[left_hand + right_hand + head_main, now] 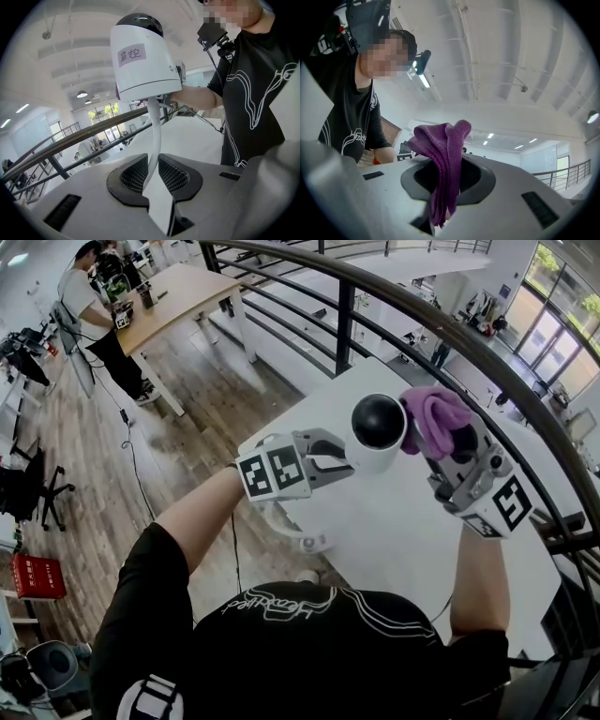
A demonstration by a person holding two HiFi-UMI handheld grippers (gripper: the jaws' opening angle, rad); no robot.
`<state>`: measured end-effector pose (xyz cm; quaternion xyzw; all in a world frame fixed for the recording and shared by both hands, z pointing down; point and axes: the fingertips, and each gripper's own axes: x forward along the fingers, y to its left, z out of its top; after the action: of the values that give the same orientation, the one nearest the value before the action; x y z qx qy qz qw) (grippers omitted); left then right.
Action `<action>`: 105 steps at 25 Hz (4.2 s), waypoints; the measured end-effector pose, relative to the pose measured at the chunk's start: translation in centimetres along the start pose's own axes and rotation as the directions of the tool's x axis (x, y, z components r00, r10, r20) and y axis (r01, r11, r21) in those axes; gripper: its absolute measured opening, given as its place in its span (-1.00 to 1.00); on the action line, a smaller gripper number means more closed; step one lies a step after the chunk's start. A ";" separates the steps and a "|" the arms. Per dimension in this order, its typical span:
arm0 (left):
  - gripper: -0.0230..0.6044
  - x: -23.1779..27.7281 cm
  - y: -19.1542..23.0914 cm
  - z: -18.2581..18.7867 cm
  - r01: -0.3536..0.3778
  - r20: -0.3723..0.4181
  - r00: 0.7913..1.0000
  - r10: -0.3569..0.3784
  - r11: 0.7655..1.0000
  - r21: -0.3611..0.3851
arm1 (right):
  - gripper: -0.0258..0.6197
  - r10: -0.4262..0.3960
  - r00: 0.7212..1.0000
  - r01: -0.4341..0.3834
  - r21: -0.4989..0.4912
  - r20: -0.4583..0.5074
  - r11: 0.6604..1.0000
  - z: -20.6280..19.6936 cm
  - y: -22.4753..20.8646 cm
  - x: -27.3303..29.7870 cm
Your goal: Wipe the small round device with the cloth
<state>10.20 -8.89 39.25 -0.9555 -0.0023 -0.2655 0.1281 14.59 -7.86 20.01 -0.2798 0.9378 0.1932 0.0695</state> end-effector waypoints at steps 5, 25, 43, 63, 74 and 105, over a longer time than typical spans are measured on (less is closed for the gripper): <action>-0.69 0.3 0.1 -0.1 -0.002 -0.001 1.000 0.002 1.000 -0.005 | -0.73 0.010 1.000 -0.010 -0.003 -0.008 1.000 -0.4 0.3 -0.6; -0.69 0.4 0.2 -0.6 -0.023 -0.007 1.000 0.022 0.999 -0.033 | -0.73 0.007 0.997 -0.004 0.042 -0.074 0.999 -4.5 3.5 -2.9; -0.68 0.3 0.1 -0.3 -0.025 0.000 1.000 0.025 0.998 -0.051 | -0.73 0.052 0.972 -0.034 0.082 -0.229 0.996 -10.4 8.2 -4.6; -0.68 0.6 0.3 -0.9 0.023 0.017 1.000 -0.023 0.999 -0.034 | -0.73 -0.142 0.942 0.030 -0.348 -0.303 0.937 -3.6 8.8 -4.7; -0.68 0.4 -0.2 -0.5 0.059 0.030 0.998 -0.057 0.997 -0.044 | -0.73 -0.220 0.943 0.020 -0.617 -0.251 0.787 2.7 6.8 -1.2; -0.68 0.4 0.2 -0.9 0.097 0.061 0.994 -0.094 0.994 -0.045 | -0.73 -0.179 0.906 -0.015 -0.452 -0.383 0.892 -7.0 11.5 -0.8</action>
<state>10.14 -9.36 40.18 -0.9646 -0.0456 -0.2429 0.0924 8.77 -1.45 30.30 -0.3628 0.8488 0.3352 -0.1886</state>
